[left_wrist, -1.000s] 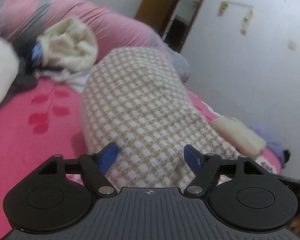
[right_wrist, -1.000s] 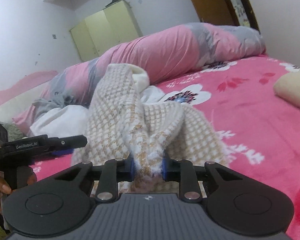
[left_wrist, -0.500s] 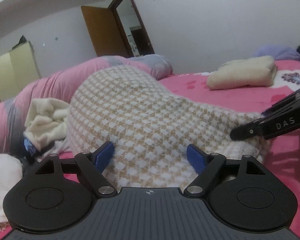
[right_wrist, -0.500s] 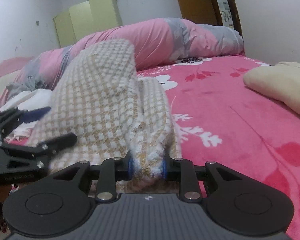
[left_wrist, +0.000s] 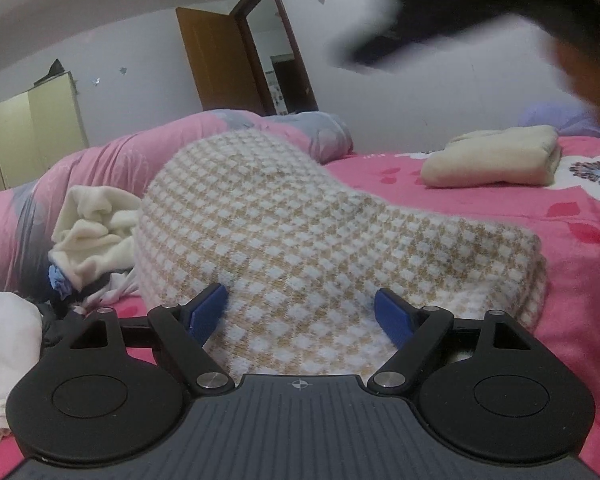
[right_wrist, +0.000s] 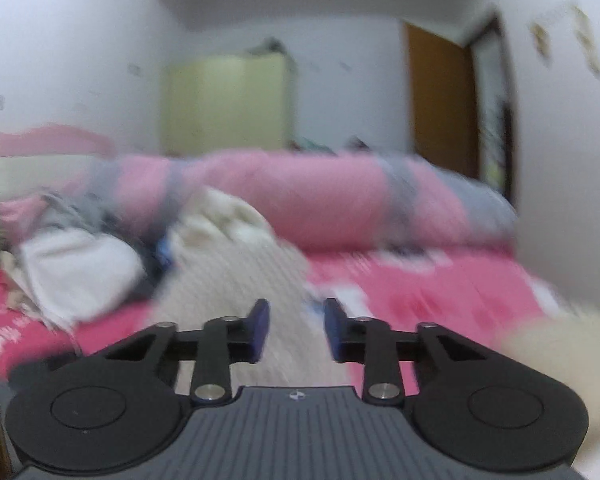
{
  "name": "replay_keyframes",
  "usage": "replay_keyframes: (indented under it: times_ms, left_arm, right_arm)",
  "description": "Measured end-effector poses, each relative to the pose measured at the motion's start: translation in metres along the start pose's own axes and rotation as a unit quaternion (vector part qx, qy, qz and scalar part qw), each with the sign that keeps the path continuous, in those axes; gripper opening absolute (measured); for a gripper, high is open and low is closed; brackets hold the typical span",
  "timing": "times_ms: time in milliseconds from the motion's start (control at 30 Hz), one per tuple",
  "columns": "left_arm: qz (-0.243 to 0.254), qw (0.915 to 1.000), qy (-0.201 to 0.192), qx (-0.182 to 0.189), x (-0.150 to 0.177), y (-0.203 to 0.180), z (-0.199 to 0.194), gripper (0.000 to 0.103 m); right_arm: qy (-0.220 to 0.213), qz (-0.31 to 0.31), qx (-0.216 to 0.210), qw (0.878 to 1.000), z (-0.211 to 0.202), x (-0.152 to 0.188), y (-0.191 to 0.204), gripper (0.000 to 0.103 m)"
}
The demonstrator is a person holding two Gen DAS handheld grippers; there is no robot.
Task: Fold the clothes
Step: 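Open the right tool and hold both tools above the folded cardigan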
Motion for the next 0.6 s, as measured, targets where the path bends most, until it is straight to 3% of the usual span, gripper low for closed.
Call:
replay_keyframes:
  times_ms: [67, 133, 167, 233, 267, 600]
  left_arm:
    - [-0.001, 1.0, -0.001, -0.001, 0.0, -0.001, -0.001, 0.081]
    - [-0.003, 1.0, -0.004, 0.0, 0.001, -0.001, -0.001, 0.081]
    - [-0.004, 1.0, -0.005, 0.0, 0.002, -0.001, -0.002, 0.081]
    - [-0.01, 0.9999, -0.006, 0.007, 0.004, 0.001, -0.002, 0.081]
    - [-0.02, 0.9997, -0.003, 0.013, 0.005, 0.003, 0.0, 0.08]
    - [-0.049, 0.9983, 0.001, 0.032, 0.005, 0.009, -0.002, 0.081]
  right_arm:
    - [-0.022, -0.024, -0.023, 0.999, 0.031, -0.02, 0.014, 0.023]
    - [-0.009, -0.037, -0.043, 0.998, 0.071, -0.022, 0.025, 0.023]
    - [0.017, -0.044, -0.049, 0.998, 0.096, -0.014, 0.029, 0.023]
    - [0.123, -0.044, -0.069, 0.989, 0.156, 0.032, 0.034, 0.023]
    - [0.15, -0.036, -0.075, 0.985, 0.17, 0.047, 0.034, 0.022]
    - [0.175, 0.0, -0.071, 0.982, 0.181, 0.056, 0.029, 0.024]
Point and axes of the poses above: each gripper's, at about its wrist camera, not at the fingertips, and z roughly the way its jaws point, y to its left, x to its underside, the point moved 3 cm from there along z, roughly the way its jaws point, and after that the axes turned 13 degrees about -z, right-handed, at the moved point
